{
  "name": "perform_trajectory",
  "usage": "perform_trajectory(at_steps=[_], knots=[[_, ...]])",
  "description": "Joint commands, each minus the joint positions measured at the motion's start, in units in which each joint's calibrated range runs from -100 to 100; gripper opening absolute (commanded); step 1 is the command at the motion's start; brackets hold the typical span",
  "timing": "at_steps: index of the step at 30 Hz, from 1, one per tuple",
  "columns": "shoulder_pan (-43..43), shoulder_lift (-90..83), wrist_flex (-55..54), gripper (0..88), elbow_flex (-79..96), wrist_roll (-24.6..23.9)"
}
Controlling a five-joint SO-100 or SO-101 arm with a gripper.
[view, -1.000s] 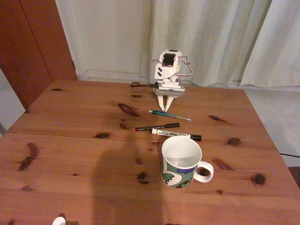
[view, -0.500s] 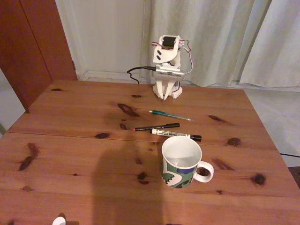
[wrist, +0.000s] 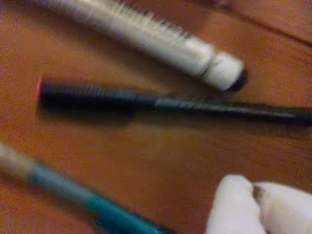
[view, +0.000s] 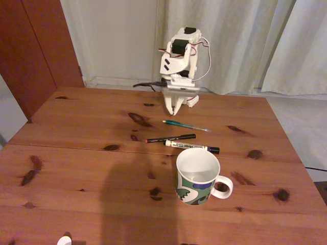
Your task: Clean up the desk and place the pens and markers into the cup
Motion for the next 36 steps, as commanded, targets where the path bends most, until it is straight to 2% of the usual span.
perform_trajectory(at_steps=[1,8,12,33,36], knots=[[0.2,1.35,1.5,0.9,-3.51,8.51],[2.45,1.92,8.47,0.9,-4.23,20.56],[2.29,1.92,12.16,0.9,-5.94,23.65],[-3.74,10.37,12.51,1.0,-6.84,23.28],[-5.03,12.27,12.42,1.0,-6.93,21.92]])
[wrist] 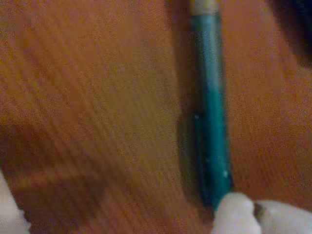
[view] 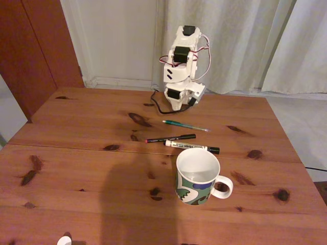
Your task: Clean up the desk and place the pens and markers into the cup
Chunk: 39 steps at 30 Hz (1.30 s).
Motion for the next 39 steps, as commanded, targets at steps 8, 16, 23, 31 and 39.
perform_trajectory(at_steps=[8,16,23,31,39], knots=[[-4.66,4.88,-5.43,1.5,-3.28,-4.86],[-5.22,7.45,-9.73,1.6,-2.64,-6.44],[-5.3,7.45,-9.64,9.5,-2.46,-6.44],[-5.38,7.45,-9.64,18.8,-2.37,-7.33],[-6.43,6.87,-9.64,18.8,4.48,-7.22]])
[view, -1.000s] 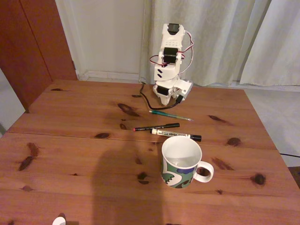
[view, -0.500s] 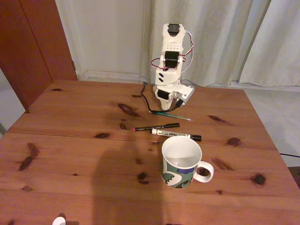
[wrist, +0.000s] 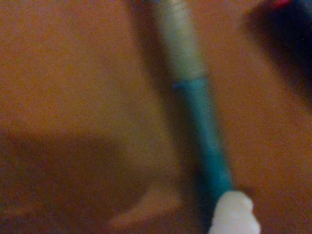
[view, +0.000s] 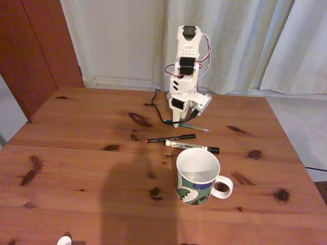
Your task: Clean up the desk and place the pens and markers into the cup
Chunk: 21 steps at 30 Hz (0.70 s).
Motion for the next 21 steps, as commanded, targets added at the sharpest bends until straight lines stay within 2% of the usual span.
perform_trajectory(at_steps=[1,21], knots=[[-1.47,-0.67,-0.68,18.8,1.53,-0.09],[-1.55,-0.67,-0.77,18.8,6.85,-0.09]])
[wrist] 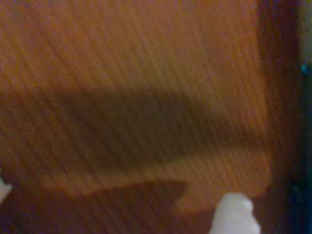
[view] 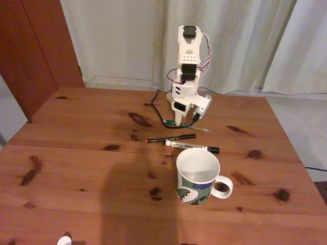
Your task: Clean up the desk and place the pens and markers into the cup
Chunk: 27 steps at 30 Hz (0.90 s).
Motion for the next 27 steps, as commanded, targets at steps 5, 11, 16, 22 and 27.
perform_trajectory(at_steps=[5,11,16,22,27], knots=[[-0.23,-0.42,-0.6,18.8,0.05,-0.14],[-0.07,-0.18,-0.69,18.8,0.05,-0.19],[0.18,-0.09,-4.39,18.8,1.5,-0.19],[0.01,-0.59,-8.52,18.8,5.1,-0.19],[-0.07,-0.59,-8.52,17.4,4.65,-0.19]])
